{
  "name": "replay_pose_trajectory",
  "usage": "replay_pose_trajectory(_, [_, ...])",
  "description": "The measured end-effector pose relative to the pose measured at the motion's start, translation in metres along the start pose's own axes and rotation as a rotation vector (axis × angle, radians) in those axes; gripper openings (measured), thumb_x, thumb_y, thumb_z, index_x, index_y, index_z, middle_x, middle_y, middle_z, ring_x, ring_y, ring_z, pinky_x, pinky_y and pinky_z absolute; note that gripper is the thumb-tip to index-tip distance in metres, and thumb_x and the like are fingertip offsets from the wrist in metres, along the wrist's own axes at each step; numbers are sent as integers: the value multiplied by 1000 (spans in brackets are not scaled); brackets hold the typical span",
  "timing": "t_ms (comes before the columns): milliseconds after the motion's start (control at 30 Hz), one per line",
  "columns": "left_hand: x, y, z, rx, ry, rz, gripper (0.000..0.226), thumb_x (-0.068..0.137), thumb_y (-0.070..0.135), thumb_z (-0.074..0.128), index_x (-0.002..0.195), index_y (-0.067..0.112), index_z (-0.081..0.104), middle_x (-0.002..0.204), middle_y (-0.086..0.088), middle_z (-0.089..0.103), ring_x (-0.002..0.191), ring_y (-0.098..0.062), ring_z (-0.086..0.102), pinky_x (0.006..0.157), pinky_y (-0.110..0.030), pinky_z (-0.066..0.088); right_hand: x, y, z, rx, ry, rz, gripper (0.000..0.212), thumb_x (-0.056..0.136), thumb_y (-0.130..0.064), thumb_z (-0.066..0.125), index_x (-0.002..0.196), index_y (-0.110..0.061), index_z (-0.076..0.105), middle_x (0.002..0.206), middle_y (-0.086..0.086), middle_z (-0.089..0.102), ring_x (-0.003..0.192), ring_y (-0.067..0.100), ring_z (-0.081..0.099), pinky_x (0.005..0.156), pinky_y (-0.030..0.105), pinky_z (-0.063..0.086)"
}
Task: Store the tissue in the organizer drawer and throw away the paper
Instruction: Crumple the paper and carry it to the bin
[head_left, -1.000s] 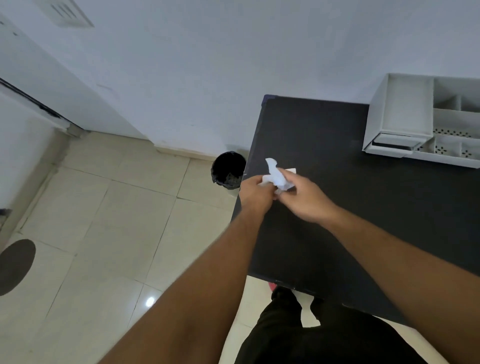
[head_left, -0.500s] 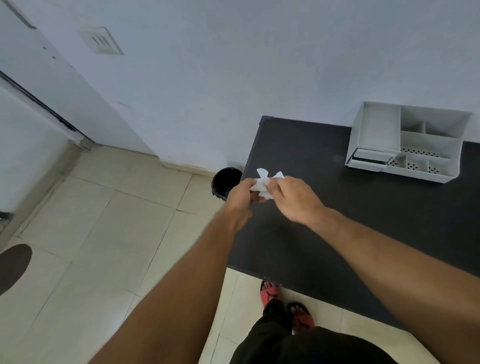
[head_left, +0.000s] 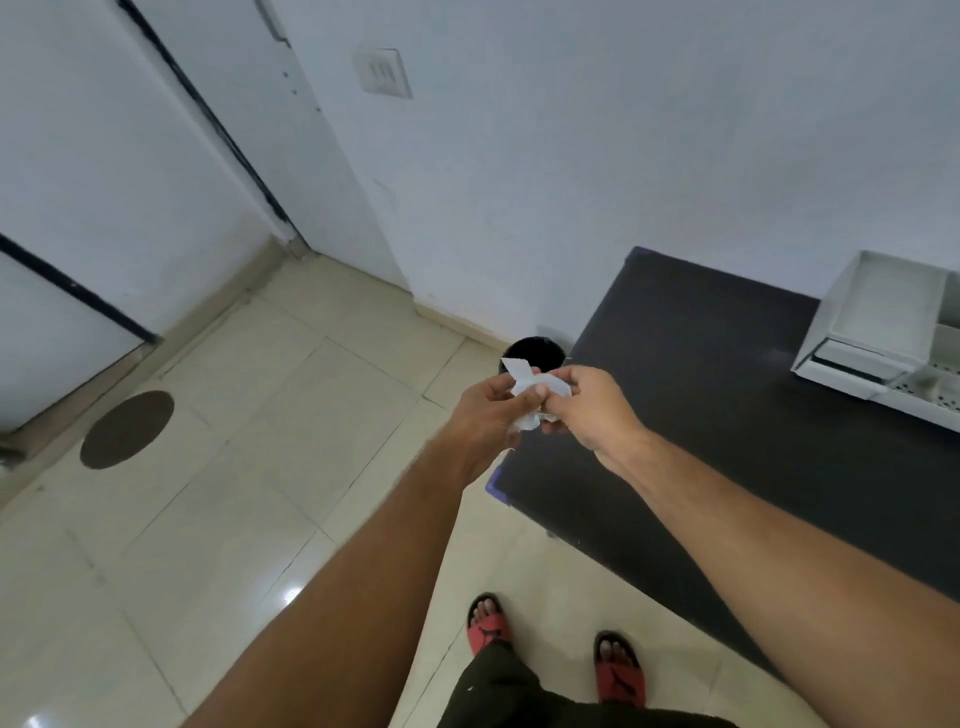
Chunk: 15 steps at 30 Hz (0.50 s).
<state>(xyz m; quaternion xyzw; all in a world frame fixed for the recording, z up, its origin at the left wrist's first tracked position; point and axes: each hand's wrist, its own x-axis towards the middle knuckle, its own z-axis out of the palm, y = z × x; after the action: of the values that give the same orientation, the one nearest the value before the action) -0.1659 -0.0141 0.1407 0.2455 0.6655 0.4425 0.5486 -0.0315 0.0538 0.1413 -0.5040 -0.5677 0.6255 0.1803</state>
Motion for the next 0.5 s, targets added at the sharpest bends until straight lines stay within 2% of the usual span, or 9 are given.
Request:
replay_pose_trajectory(67, [0, 0, -17, 0, 66, 18, 41, 88, 35, 75, 124, 17, 68, 113, 2, 71, 102, -19, 66, 75, -29, 53, 3, -5, 19, -25, 10, -53, 14, 96, -19, 68, 110, -16, 70, 108, 4, 72, 90, 16, 72, 74, 25, 63])
replay_pose_trajectory(100, [2, -1, -28, -26, 103, 19, 40, 87, 35, 76, 122, 17, 69, 111, 1, 72, 99, -19, 66, 73, -29, 52, 6, -10, 30, -27, 5, -84, 13, 96, -18, 68, 109, -15, 72, 106, 3, 73, 91, 15, 72, 73, 23, 62])
replay_pose_trajectory(200, [12, -3, -69, -147, 235, -5, 40, 82, 36, 82, 114, 13, 73, 106, -7, 76, 84, -19, 64, 60, -30, 47, 20, -25, 68, -97, -118, -152, 26, 95, -16, 68, 119, -21, 74, 109, -2, 74, 99, 13, 70, 78, 22, 58])
replay_pose_trajectory(300, [27, -1, -118, -225, 343, -33, 37, 80, 28, 86, 107, 7, 73, 103, -14, 77, 76, -21, 63, 55, -30, 43, 35, -39, 117, -292, -212, -246, 29, 87, -19, 72, 115, -30, 70, 103, -4, 73, 96, 17, 70, 84, 38, 61])
replay_pose_trajectory(333, [32, 0, -136, -237, 344, -37, 35, 79, 25, 86, 105, 5, 73, 102, -16, 77, 73, -22, 62, 53, -29, 41, 41, -43, 134, -333, -204, -296, 31, 86, -22, 74, 115, -31, 69, 102, -4, 73, 95, 17, 70, 85, 42, 61])
replay_pose_trajectory(367, [35, 3, -153, -226, 329, -45, 36, 79, 23, 87, 105, 4, 72, 101, -17, 77, 71, -22, 61, 53, -29, 41, 44, -47, 150, -363, -172, -333, 40, 84, -24, 77, 122, -32, 67, 104, -5, 73, 95, 15, 70, 87, 40, 61])
replay_pose_trajectory(433, [39, 8, -188, -120, 251, -67, 43, 76, 24, 88, 110, 5, 70, 103, -16, 76, 73, -21, 64, 56, -30, 44, 50, -53, 176, -415, -100, -367, 68, 83, -26, 83, 144, -35, 53, 106, -6, 70, 95, 10, 69, 86, 29, 58])
replay_pose_trajectory(500, [43, 12, -216, 21, 158, -81, 49, 74, 25, 89, 114, 9, 66, 105, -12, 75, 79, -20, 67, 61, -30, 48, 58, -57, 193, -506, -104, -390, 78, 82, -29, 83, 149, -40, 44, 95, -11, 66, 87, 5, 66, 80, 22, 53])
